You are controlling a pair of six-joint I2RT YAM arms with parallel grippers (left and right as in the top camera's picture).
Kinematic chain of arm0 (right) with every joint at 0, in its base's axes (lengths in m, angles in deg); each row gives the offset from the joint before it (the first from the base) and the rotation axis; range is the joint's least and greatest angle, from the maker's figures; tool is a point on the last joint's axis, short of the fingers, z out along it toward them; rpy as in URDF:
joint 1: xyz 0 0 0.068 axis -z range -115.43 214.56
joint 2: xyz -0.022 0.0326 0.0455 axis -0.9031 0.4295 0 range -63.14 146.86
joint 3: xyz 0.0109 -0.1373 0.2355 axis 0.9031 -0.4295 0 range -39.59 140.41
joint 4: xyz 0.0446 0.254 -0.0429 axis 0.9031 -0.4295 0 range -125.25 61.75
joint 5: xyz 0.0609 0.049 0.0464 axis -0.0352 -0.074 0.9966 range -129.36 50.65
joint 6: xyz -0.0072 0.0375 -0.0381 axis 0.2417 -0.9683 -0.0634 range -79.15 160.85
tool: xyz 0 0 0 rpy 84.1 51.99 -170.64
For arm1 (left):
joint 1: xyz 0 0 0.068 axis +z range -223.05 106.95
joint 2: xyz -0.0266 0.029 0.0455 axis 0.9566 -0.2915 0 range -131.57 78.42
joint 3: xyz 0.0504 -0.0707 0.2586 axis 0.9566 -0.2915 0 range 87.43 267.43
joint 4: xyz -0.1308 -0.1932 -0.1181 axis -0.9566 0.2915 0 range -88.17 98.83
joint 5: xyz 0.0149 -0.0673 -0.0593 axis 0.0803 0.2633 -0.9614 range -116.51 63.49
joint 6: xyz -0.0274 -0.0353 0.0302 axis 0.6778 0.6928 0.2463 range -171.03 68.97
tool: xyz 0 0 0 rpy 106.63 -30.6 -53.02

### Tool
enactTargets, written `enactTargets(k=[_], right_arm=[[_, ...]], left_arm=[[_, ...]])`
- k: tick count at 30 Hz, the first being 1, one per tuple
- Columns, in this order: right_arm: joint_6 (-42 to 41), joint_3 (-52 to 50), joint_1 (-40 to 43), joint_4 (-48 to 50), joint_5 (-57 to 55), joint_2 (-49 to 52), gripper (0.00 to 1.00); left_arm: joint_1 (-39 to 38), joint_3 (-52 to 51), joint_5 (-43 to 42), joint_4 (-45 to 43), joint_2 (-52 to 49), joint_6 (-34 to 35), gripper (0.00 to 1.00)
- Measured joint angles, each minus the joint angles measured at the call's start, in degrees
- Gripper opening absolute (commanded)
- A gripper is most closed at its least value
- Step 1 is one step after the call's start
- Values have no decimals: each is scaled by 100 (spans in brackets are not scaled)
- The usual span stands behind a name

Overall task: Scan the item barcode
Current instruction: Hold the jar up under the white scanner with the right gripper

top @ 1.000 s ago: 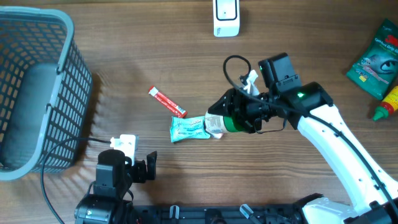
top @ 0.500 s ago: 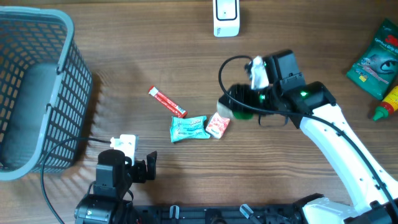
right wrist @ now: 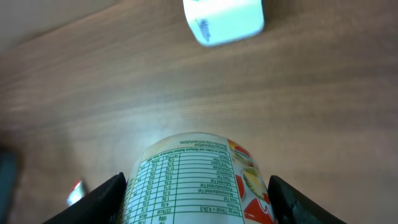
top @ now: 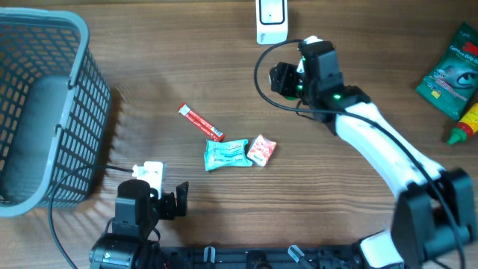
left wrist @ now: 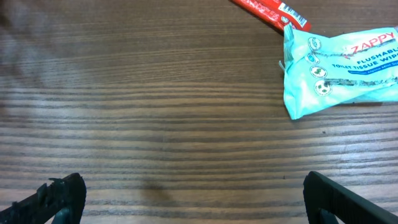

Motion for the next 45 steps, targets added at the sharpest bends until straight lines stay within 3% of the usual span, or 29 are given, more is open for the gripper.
enactTargets(k=[14, 17, 19, 24, 34, 38, 45], right_arm=[[992, -15, 0, 3034, -455, 560, 72], [1091, 15, 0, 3519, -603, 929, 84], [1126, 13, 0, 3467, -643, 1182, 93], [1106, 9, -11, 3117, -708, 1386, 100], [350, 11, -562, 3115, -1410, 1893, 99], [0, 13, -717, 2949, -1615, 2245, 93], [-313, 15, -710, 2876, -1882, 2291, 90]], left_arm=[[0, 0, 0, 0, 0, 0, 100], [0, 0, 0, 0, 0, 0, 100], [0, 0, 0, 0, 0, 0, 100], [0, 0, 0, -2, 0, 0, 100], [0, 0, 0, 0, 0, 0, 100], [0, 0, 0, 0, 0, 0, 100], [0, 0, 0, 0, 0, 0, 100]])
